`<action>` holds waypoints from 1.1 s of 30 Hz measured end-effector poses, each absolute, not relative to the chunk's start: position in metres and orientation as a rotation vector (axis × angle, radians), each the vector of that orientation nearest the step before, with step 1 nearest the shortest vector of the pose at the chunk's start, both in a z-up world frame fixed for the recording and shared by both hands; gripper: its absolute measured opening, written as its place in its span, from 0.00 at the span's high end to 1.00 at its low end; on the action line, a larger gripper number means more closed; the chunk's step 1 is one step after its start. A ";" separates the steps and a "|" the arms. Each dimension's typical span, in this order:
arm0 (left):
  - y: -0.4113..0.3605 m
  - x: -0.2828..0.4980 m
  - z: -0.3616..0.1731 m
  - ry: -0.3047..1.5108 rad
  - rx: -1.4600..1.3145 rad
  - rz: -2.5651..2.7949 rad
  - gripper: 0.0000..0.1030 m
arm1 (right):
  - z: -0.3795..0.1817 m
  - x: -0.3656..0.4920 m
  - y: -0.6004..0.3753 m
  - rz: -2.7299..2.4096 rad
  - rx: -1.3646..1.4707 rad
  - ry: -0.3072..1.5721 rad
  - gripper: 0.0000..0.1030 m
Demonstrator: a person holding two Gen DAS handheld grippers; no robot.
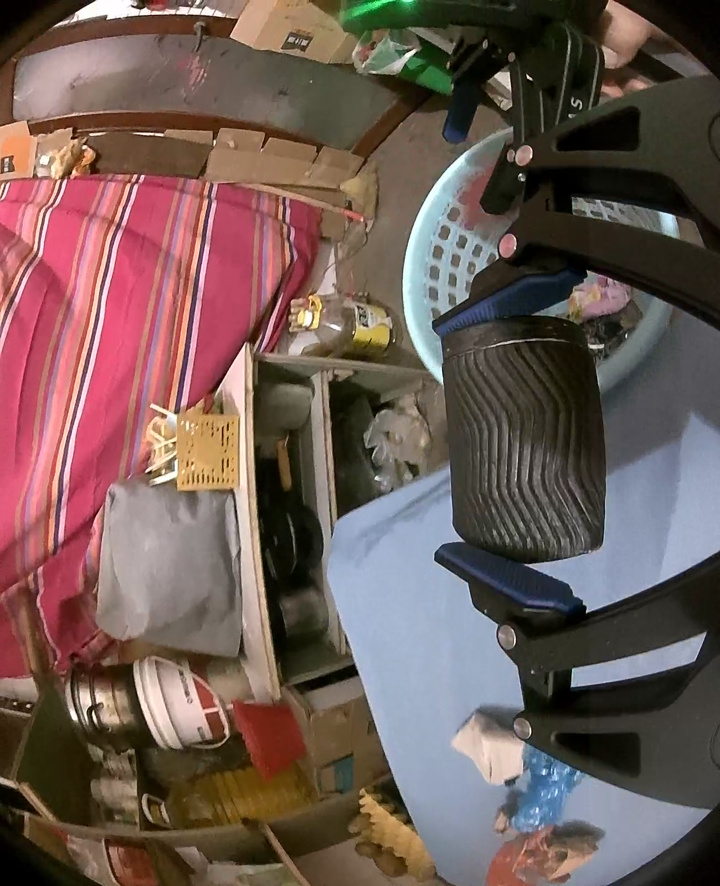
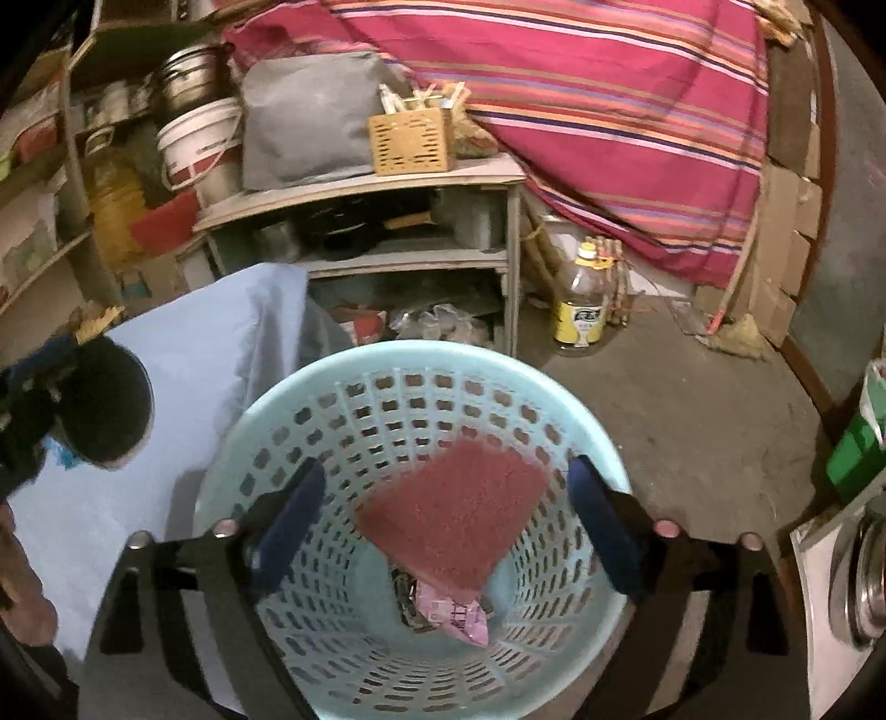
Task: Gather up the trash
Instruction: 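Carry the cup and pad to the blue basket and release both inside, then move both open tools back over the table toward the remaining trash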
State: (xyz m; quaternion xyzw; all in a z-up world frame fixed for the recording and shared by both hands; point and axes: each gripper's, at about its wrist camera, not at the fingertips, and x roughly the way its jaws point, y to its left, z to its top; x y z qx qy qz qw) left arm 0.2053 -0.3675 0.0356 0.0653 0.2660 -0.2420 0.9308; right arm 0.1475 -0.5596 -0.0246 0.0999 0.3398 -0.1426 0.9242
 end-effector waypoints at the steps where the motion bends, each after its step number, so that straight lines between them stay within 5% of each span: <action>1: -0.371 0.206 0.034 0.548 0.134 -0.500 0.28 | -0.025 0.146 -0.563 -0.303 0.216 0.700 0.14; 16: -0.421 0.210 0.018 0.611 0.129 -0.587 0.28 | -0.029 0.119 -0.605 -0.463 0.257 0.700 0.14; 21: -0.426 0.208 0.029 0.582 0.137 -0.582 0.09 | -0.029 0.114 -0.613 -0.479 0.291 0.693 0.14; 33: -0.316 0.218 0.037 0.579 0.114 -0.433 0.05 | -0.019 0.143 -0.564 -0.425 0.250 0.682 0.06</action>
